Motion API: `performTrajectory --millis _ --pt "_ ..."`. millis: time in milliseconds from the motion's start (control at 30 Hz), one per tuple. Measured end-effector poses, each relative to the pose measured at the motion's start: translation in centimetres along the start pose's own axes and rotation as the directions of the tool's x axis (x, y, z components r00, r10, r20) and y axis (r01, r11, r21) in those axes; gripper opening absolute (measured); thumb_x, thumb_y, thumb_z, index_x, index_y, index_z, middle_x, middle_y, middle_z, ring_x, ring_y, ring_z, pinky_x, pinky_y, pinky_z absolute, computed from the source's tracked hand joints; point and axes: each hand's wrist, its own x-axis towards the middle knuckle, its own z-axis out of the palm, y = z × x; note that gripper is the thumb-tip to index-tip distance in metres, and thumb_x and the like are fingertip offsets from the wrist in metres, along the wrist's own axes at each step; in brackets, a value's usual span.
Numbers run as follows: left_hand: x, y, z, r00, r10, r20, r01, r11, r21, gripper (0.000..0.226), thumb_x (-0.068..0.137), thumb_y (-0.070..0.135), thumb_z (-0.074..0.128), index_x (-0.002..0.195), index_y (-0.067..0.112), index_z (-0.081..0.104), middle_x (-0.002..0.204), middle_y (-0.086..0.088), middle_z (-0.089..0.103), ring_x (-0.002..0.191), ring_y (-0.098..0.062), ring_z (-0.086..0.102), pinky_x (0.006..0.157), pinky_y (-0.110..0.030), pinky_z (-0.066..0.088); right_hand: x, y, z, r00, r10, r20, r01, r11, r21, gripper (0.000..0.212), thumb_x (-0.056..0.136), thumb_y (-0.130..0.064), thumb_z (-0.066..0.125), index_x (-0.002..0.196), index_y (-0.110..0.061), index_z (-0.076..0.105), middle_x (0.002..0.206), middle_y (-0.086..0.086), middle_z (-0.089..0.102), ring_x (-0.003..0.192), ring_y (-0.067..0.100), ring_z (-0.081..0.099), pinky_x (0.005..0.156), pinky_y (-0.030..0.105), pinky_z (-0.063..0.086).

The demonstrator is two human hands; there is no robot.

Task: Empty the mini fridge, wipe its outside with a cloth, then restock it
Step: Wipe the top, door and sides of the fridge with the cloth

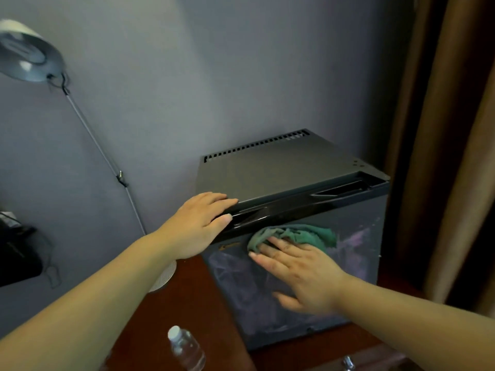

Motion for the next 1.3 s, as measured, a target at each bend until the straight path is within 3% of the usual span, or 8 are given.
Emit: performTrajectory --millis 233,533,700,800,900,1067,1200,1300 --pt "-2.4 -4.2 0.8 0.998 0.041 0.04 -0.034 0.988 -0.15 0.047 0.107 0.051 0.02 0.154 0.053 0.019 0.165 0.026 0.007 0.153 -0.002 -0.007 0.126 -0.037 -0.001 4.6 -5.7 1.9 1.0 -0.012 0.02 0.014 0.996 -0.083 0.083 0.087 -0.06 0.052 0.157 -0.024 0.029 0.156 0.0 0.043 0.147 0.02 0.026 0.1 0.035 0.052" --pt "-2.6 -4.7 1.8 0.997 0.08 0.022 -0.071 0.955 -0.286 0.049 0.106 0.055 0.018 0.155 0.052 0.018 0.165 0.028 0.004 0.152 -0.001 -0.014 0.125 -0.039 -0.002 7.2 -9.0 2.9 0.994 -0.047 0.097 0.066 0.977 -0.202 0.082 0.086 -0.063 0.05 0.156 -0.024 0.033 0.154 -0.003 0.046 0.145 0.018 0.038 0.103 0.028 0.042" --pt "-2.8 -4.8 2.1 0.997 0.082 -0.005 -0.079 0.949 -0.306 0.049 0.106 0.056 0.017 0.155 0.051 0.018 0.165 0.027 0.004 0.152 -0.001 -0.014 0.126 -0.046 0.001 3.8 -7.5 4.3 0.975 -0.04 0.221 0.078 0.983 -0.165 0.082 0.087 -0.06 0.052 0.158 -0.026 0.029 0.157 -0.003 0.042 0.145 0.016 0.038 0.097 0.029 0.049" --pt "-2.9 -4.7 2.5 0.997 0.071 -0.044 -0.081 0.944 -0.321 0.049 0.106 0.054 0.019 0.155 0.049 0.021 0.165 0.025 0.006 0.152 -0.002 -0.012 0.126 -0.045 0.002 3.1 -6.3 3.8 0.974 -0.04 0.222 0.089 0.972 -0.217 0.082 0.086 -0.058 0.053 0.157 -0.026 0.03 0.158 -0.003 0.041 0.146 0.016 0.037 0.104 0.03 0.035" --pt "-2.9 -4.5 2.9 0.995 0.048 -0.085 -0.073 0.943 -0.324 0.049 0.106 0.054 0.02 0.154 0.048 0.023 0.165 0.023 0.009 0.152 -0.002 -0.01 0.126 -0.043 0.003 4.2 -6.0 2.4 0.992 -0.022 0.122 0.049 0.973 -0.224 0.079 0.089 -0.055 0.052 0.157 -0.025 0.029 0.159 -0.001 0.038 0.147 0.017 0.034 0.107 0.031 0.025" --pt "-3.3 -3.7 3.1 0.994 -0.019 -0.112 -0.015 0.954 -0.3 0.049 0.107 0.052 0.02 0.155 0.047 0.025 0.165 0.023 0.012 0.153 -0.001 -0.007 0.125 -0.039 0.004 3.2 -6.3 3.9 0.99 -0.041 0.138 0.058 0.99 -0.125 0.08 0.087 -0.058 0.048 0.157 -0.025 0.028 0.157 -0.002 0.042 0.145 0.017 0.039 0.098 0.031 0.049" --pt "-3.7 -2.5 2.7 0.99 -0.082 -0.116 0.056 0.977 -0.208 0.048 0.108 0.046 0.021 0.156 0.044 0.026 0.166 0.018 0.016 0.154 -0.007 -0.001 0.126 -0.036 0.006 1.0 -3.1 3.1 0.98 -0.098 0.173 0.121 0.985 -0.125 0.082 0.086 -0.059 0.053 0.157 -0.026 0.03 0.158 -0.002 0.039 0.147 0.013 0.03 0.098 0.031 0.05" --pt "-3.7 -1.1 2.8 0.978 -0.146 -0.147 0.117 0.975 -0.19 0.048 0.108 0.043 0.023 0.156 0.042 0.028 0.166 0.016 0.018 0.154 -0.008 0.001 0.125 -0.035 0.007 1.2 -2.0 1.7 0.992 -0.08 0.099 0.088 0.993 -0.084 0.083 0.088 -0.057 0.052 0.16 -0.025 0.023 0.161 -0.002 0.029 0.149 0.016 0.03 0.104 0.034 0.045"
